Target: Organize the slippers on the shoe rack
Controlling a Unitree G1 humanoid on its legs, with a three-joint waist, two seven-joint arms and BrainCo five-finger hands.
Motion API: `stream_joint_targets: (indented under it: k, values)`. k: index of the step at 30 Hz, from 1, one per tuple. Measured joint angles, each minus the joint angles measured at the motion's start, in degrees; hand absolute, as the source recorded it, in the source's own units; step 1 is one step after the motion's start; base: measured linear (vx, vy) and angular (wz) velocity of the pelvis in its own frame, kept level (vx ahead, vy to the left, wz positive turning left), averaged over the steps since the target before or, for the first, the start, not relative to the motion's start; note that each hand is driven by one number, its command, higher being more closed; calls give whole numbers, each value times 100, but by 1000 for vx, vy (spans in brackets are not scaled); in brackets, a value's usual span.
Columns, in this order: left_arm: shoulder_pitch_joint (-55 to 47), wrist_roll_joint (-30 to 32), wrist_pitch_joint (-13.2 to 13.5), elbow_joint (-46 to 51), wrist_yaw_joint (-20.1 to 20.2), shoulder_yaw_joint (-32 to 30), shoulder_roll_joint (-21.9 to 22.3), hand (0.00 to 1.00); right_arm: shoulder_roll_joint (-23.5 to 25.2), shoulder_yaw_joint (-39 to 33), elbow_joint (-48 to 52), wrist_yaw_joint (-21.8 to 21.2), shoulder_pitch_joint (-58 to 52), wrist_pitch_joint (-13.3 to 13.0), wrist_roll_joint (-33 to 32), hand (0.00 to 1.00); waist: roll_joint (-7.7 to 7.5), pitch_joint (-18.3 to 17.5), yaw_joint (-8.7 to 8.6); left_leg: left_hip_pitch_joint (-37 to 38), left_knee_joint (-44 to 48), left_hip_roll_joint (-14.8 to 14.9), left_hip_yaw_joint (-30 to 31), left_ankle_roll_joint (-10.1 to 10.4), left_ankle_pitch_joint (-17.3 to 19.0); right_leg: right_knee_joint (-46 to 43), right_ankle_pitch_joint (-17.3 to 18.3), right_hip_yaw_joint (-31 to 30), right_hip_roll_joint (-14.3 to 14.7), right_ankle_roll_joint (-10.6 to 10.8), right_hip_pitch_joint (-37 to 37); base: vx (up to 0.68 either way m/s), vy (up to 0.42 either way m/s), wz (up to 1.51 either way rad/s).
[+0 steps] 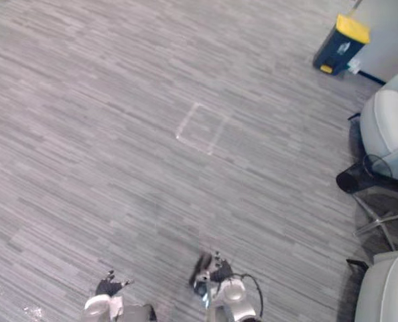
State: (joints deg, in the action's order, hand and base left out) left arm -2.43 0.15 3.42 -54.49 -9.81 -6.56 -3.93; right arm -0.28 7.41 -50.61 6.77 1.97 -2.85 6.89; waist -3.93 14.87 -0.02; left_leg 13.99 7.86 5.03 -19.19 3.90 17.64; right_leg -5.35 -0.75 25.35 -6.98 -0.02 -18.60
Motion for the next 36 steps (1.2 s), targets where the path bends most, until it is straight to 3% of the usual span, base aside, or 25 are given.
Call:
stream_joint_targets:
  k: [1,2,4,5,6,7,9,11,14,15,16,17,18,19,20,22,23,24,25,27,29,31,34,35,36]
  values:
    - [-7,14,-1,-8,-1,7,4,0,-11,-1,5,0,-19,-5,0,0,-32,-29,-1,131,29,-1,78,92,61,-87,-416,-204,22,-250,27,687,-215,28]
    - [-5,44,1,-14,4,33,55,0,-75,-2,9,-4,-7,-5,0,0,181,-104,0,191,287,194,237,162,103,-552,-641,-320,125,-444,-37,484,-187,11]
    - [-23,78,18,-8,1,93,203,0,-155,-27,20,-29,-9,0,0,0,517,-224,1,-413,1847,724,558,386,-109,-851,-115,-174,399,-465,81,600,-259,-4]
    - [-32,76,6,-14,2,72,252,0,-168,-43,26,-36,-10,5,-2,0,592,-221,1,-649,2429,860,660,402,-304,-830,-40,-176,503,-523,193,602,-229,-25]
    - [-69,76,-8,34,9,-68,346,0,-156,-37,33,-41,-39,24,-5,0,748,-207,2,-1245,3928,1197,908,336,-983,-632,116,-236,780,-584,579,719,-174,-41]
    - [-53,76,-6,97,4,-161,381,0,-150,-45,32,-30,-72,74,-14,0,795,-155,47,-1706,5107,1462,903,419,-923,-456,298,-327,960,-660,1002,597,-121,-46]
    - [-49,72,4,226,2,-160,279,0,-30,-53,40,7,-148,88,-25,0,617,-57,84,-2212,5766,1527,674,279,-628,-287,556,-516,998,-661,1672,571,-87,-40]
    - [-65,68,9,329,-2,-143,166,0,53,-45,24,16,-234,89,-28,0,432,-126,134,-2735,5319,1423,430,79,-420,-40,716,-723,976,-578,2085,475,-66,-45]
    - [-46,25,19,555,1,-157,174,0,19,-85,-18,23,-183,116,-28,0,349,-78,305,-3321,3040,905,478,-1,-348,163,824,-1117,835,-340,2533,582,123,-69]
    - [-33,21,47,597,-1,-171,177,0,24,-145,-39,38,-137,116,-27,0,316,-57,347,-3338,1780,524,683,59,-665,225,929,-1295,663,-196,2700,316,126,-45]
    - [-37,22,59,596,-2,-174,183,0,24,-171,-40,39,-131,114,-26,0,310,-54,355,-3334,1423,431,761,88,-798,256,954,-1330,615,-160,2754,527,254,-70]
    - [-75,3,93,590,-7,-180,253,0,-14,-223,-81,59,-117,111,-22,0,360,-79,384,-3279,229,290,1035,275,-1437,397,1081,-1537,567,24,2964,553,302,-78]
    - [-56,-25,102,560,-5,-182,272,0,-19,-221,-280,67,-39,118,-17,0,364,-81,431,-3155,320,209,1038,152,-2112,493,1198,-1705,459,138,3174,553,302,-77]
    - [-50,-26,107,557,4,-187,247,0,3,-220,-330,65,-19,119,-17,0,308,-80,431,-3152,405,151,1029,80,-2160,497,1217,-1710,391,138,3215,686,330,-58]
    - [-40,-26,112,553,0,-248,192,0,89,-206,-422,55,-2,108,-10,0,184,-136,406,-3252,960,25,912,-271,-1648,24,1230,-1685,150,142,3106,557,247,-40]
    - [-50,-27,112,526,-6,-270,221,0,75,-209,-437,48,-17,110,-7,0,195,-148,393,-3152,1253,16,756,-384,-1315,-961,1291,-1738,-49,250,2767,593,304,-42]
    - [-33,-26,101,381,-4,-230,138,0,81,-216,-449,33,-51,115,-5,0,117,-114,345,-2674,1372,-150,491,-554,-953,-3156,1165,-1797,-490,394,2019,520,289,-36]
    - [-35,-30,84,302,-6,-222,114,0,77,-232,-426,19,-63,118,-10,0,98,-105,318,-2348,1370,-245,434,-601,-765,-4065,957,-1786,-676,394,1733,607,296,-37]
    - [-44,-26,66,262,-9,-193,99,0,52,-226,-435,3,-47,97,-2,0,122,-92,300,-2000,1308,-318,403,-638,-660,-4747,1021,-1639,-818,277,1545,400,160,-18]
    - [-62,-26,8,156,-7,-17,75,0,19,-198,-433,-9,-8,69,0,0,222,-73,214,-1393,925,-350,434,-694,-553,-5172,1258,-1267,-793,131,1209,461,142,4]
    - [-60,-24,-7,127,-8,78,61,0,23,-161,-412,-13,40,41,1,0,223,-56,177,-977,512,-356,509,-694,-553,-4676,1487,-890,-630,164,847,428,74,24]
    - [-54,-17,-8,93,-5,92,53,0,8,-170,-408,-9,84,10,-3,0,216,-52,135,-632,160,-327,574,-689,-554,-3090,1501,-564,-357,186,519,425,1,28]
    - [-102,47,-2,80,6,162,14,0,13,-173,-414,-9,166,15,-1,0,168,-24,27,-168,-200,-370,580,-422,-394,-380,364,-307,-59,221,361,432,-57,22]
    - [-102,62,-1,78,7,172,1,0,14,-173,-411,-11,168,16,-1,0,153,-15,28,-137,-206,-390,590,-374,-358,-313,288,-314,-66,209,355,573,-168,29]
    - [-149,88,-2,62,9,205,-14,0,11,-195,-404,-10,115,15,-4,0,103,-69,2,161,-197,-440,729,-246,-73,-309,-42,-498,-71,-16,390,622,-206,38]
